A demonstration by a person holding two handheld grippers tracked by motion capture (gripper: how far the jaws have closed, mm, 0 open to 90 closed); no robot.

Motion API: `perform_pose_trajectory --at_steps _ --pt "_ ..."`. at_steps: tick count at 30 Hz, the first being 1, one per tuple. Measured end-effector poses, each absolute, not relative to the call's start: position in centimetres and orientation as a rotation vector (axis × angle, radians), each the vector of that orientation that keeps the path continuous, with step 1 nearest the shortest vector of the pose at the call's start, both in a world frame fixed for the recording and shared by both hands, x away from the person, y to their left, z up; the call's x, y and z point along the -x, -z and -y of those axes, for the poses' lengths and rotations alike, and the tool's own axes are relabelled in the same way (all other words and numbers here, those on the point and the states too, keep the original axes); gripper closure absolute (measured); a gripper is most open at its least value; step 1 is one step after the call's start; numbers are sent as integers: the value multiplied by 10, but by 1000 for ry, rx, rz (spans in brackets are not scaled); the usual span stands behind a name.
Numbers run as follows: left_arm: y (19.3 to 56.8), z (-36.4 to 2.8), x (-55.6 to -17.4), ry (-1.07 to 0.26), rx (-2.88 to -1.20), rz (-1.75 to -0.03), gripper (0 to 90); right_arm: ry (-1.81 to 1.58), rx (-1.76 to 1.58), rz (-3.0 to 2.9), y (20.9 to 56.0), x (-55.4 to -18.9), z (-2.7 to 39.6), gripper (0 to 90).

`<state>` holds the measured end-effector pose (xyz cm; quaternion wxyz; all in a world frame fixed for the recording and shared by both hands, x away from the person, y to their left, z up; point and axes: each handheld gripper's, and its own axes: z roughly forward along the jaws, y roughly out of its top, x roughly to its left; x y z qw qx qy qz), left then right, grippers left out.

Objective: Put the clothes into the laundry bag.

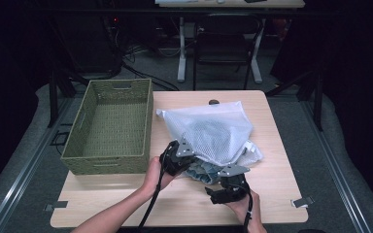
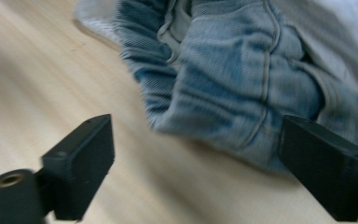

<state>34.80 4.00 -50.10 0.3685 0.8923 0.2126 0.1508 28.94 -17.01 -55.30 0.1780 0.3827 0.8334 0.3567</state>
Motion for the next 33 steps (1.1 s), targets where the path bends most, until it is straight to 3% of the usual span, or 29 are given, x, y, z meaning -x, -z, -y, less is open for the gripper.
perform_pose_trajectory --at_steps 3,10,12,18,22,33 --pt "503 -39 -349 -380 -2290 -548 879 -988 -1037 -2351 555 -298 165 97" --pt "507 -39 -350 -335 -2303 -546 880 -1014 -1040 -2333 563 -315 165 254" --pt "507 -38 -350 -343 -2309 -536 880 -1015 -1056 -2337 566 -319 165 386" --pt "508 -40 -350 -323 -2313 -542 881 -1110 -1126 -2276 564 -322 167 669" --pt "508 -40 -348 -311 -2307 -538 881 -1142 -1161 -2225 549 -326 167 703" --pt "503 -45 -337 -122 -2282 -496 889 -1207 -1185 -1997 509 -348 160 711"
